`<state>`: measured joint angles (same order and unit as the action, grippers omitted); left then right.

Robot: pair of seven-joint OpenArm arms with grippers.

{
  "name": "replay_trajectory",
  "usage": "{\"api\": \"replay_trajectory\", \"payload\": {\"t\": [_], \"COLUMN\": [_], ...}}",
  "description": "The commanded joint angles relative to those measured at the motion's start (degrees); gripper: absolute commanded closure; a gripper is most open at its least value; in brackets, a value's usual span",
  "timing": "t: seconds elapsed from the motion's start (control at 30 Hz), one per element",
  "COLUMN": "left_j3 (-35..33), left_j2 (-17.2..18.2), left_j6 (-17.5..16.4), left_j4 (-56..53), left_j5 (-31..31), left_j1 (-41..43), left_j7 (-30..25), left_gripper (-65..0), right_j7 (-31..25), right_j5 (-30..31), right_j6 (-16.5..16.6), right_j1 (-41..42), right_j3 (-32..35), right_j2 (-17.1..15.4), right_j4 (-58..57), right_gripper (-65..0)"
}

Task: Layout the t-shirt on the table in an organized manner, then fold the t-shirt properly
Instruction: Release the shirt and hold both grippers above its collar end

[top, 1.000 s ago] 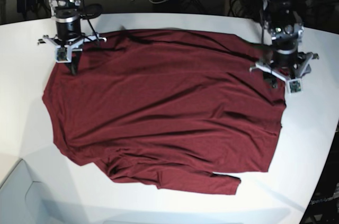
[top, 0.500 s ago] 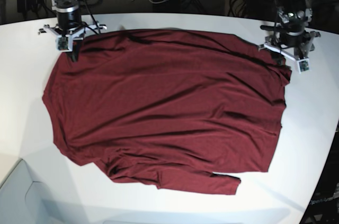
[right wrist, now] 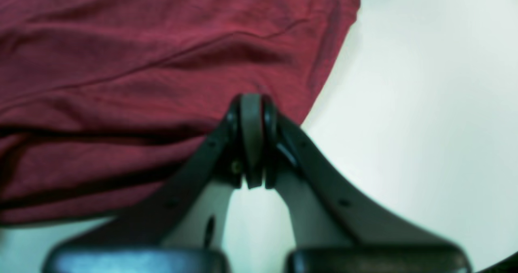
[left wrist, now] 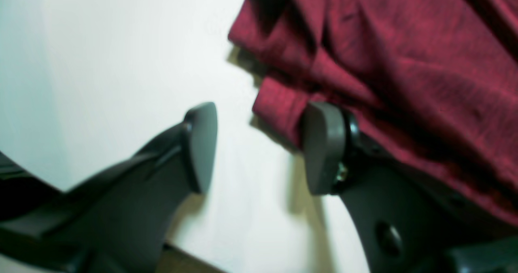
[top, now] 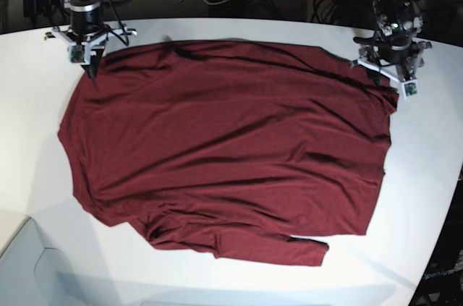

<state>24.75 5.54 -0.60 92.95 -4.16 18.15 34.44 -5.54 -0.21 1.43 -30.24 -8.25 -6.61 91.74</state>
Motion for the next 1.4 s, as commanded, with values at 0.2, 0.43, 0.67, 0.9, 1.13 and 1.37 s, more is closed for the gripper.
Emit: {"api": "replay_trajectory", "payload": {"t": [0.2, 0.43, 0.67, 0.9, 1.13, 1.37], "left_j3": [0.0, 0.3, 0.2, 0.3, 0.3, 0.4], "left_j2": [1.0, 1.2, 0.8, -1.5, -1.5, -1.4], "left_j6": [0.2, 0.2, 0.2, 0.2, 0.2, 0.2], "left_j4": [-2.9, -2.7, 1.1, 9.0, 10.6, 15.8], "left_j5": [0.0, -0.4, -0.4, -0.3, -0.3, -0.3], "left_j1": [-1.5, -0.7, 3.3, 8.1, 10.3, 13.2], "left_j7": [-1.3, -1.3, -1.2, -1.2, -1.1, -1.2], "left_gripper": [-31.4, -7.1, 0.0, -0.1, -0.1, -0.1], "right_j7": [-1.7, -1.7, -1.7, -1.7, -1.8, -1.8], "right_j5": [0.1, 0.1, 0.1, 0.2, 0.2, 0.2], "right_j6": [-0.2, -0.2, -0.2, -0.2, -0.2, -0.2], "right_j1": [-0.2, -0.3, -0.4, -1.2, -1.4, -1.4], "right_j3": [-1.4, -2.5, -2.5, -2.0, -2.1, -2.2], "right_j2": [-0.3, -0.3, -0.3, 0.5, 1.6, 1.6], "right_j4": [1.1, 1.1, 1.1, 1.0, 1.0, 1.0], "right_gripper": [0.0, 0.0, 0.0, 0.0, 0.0, 0.0]}}
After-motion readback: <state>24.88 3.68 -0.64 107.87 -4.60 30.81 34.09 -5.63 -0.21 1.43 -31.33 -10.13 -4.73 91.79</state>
